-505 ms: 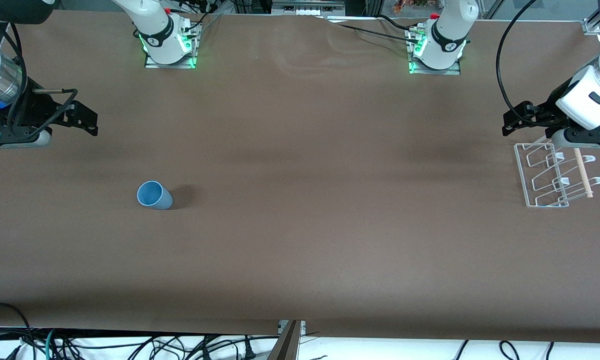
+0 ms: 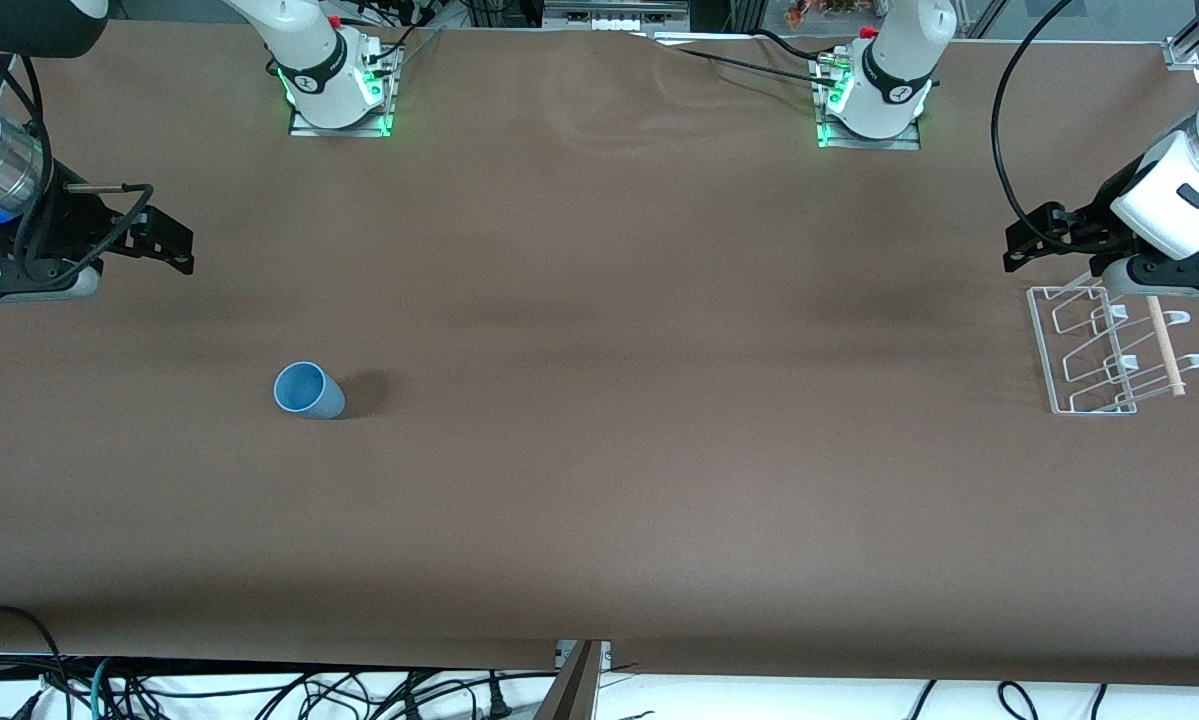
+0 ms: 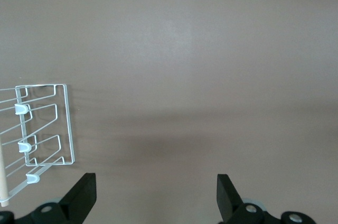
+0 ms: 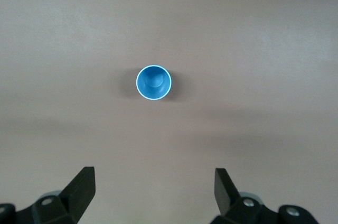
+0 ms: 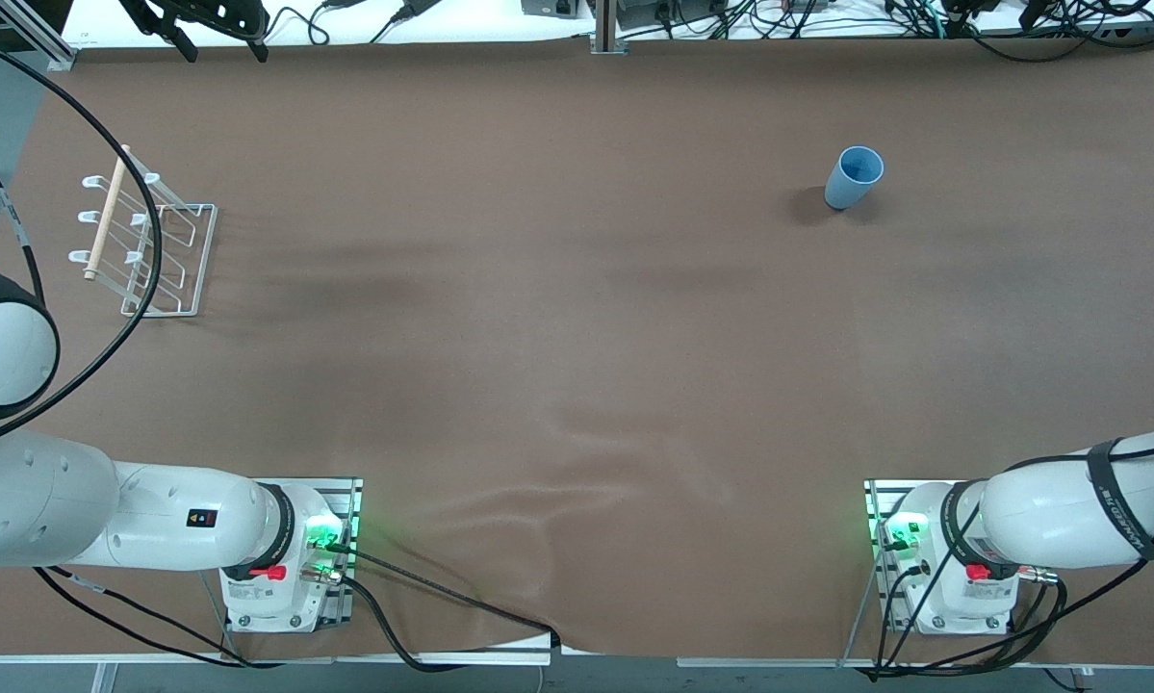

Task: Transfer cup to left arm and place on rack
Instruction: 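Move the right gripper toward the light blue cup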

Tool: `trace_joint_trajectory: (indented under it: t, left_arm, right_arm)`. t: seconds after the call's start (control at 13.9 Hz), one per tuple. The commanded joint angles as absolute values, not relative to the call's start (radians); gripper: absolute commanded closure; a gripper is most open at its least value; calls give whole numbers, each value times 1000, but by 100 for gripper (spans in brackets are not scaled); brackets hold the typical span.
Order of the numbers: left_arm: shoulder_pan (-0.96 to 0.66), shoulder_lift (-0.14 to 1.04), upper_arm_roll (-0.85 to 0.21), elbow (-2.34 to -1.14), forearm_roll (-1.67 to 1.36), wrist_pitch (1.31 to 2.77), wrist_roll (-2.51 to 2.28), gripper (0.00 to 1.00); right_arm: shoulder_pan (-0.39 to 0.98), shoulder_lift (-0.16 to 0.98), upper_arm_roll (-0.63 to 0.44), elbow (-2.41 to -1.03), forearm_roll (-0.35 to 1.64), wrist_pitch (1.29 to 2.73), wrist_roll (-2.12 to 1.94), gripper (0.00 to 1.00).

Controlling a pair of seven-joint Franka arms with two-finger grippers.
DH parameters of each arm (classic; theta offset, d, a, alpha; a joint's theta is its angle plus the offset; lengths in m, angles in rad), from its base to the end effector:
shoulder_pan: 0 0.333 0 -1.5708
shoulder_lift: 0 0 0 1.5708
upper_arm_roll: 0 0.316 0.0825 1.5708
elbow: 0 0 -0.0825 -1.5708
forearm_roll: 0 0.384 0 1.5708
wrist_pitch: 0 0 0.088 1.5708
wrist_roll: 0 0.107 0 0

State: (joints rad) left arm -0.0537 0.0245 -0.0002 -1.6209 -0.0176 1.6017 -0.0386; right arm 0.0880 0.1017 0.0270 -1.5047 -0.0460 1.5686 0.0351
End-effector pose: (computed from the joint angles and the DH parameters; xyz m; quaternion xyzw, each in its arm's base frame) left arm 0.5616 -0.0321 0.5898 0.9997 -0.0072 -0.0222 0.0078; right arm 0.5815 0.0614 0.5976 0.9988 0.0403 -0.0172 0.0230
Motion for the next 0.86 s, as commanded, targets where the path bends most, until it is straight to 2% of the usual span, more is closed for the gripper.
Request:
trace_joint_trajectory:
  t: [0.0, 0.58, 0.79]
  left_arm:
    - [-55, 26, 2, -1611, -29, 1594, -40, 0]
    - [-55, 26, 2, -1611, -29, 1594, -40, 0]
    - [-55, 26, 2, -1611, -29, 1594, -40, 0]
  right_arm:
    - [69, 95, 35, -1502, -28, 1560, 18, 0]
    - [31, 103, 37, -1591, -38, 1601, 34, 0]
    - [11, 178, 34, -1592, -38, 1609, 29, 0]
